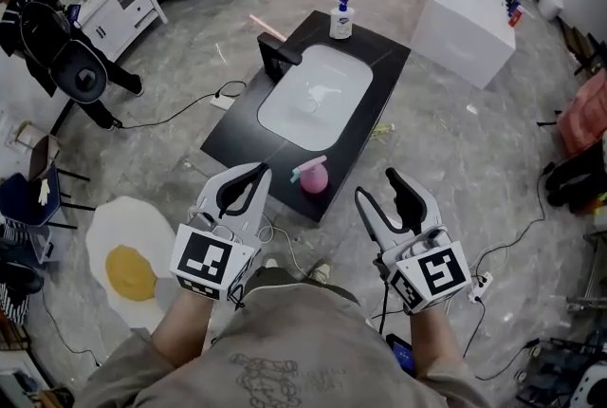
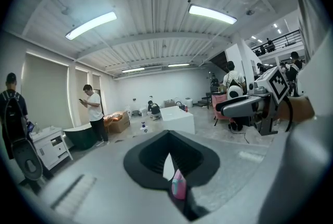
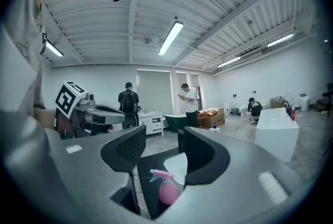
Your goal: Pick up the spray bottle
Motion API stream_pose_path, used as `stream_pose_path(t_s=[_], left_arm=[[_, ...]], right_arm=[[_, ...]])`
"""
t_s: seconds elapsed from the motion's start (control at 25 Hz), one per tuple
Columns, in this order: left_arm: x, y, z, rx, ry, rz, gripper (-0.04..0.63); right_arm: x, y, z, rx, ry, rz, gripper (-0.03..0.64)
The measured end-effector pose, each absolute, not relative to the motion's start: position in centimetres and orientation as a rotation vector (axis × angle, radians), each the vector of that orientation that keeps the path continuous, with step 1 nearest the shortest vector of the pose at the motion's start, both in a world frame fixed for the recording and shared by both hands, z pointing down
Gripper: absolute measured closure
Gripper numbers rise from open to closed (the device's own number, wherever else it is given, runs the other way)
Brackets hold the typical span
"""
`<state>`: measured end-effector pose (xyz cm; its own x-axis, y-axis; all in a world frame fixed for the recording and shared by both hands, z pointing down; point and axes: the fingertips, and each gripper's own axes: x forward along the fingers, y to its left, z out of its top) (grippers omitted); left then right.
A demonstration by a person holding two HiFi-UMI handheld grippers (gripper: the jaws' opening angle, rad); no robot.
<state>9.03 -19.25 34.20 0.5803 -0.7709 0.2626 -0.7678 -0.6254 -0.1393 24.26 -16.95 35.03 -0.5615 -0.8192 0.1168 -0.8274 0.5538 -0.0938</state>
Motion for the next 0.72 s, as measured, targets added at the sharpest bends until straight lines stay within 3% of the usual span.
stream_pose_path(t_s=[0.72], left_arm=[[6.2, -20.7, 39.8, -2.848, 1.39, -0.592, 0.594]], right_arm=[[20.5, -18.6, 42.5, 1.368, -2.552, 0.354, 0.365]])
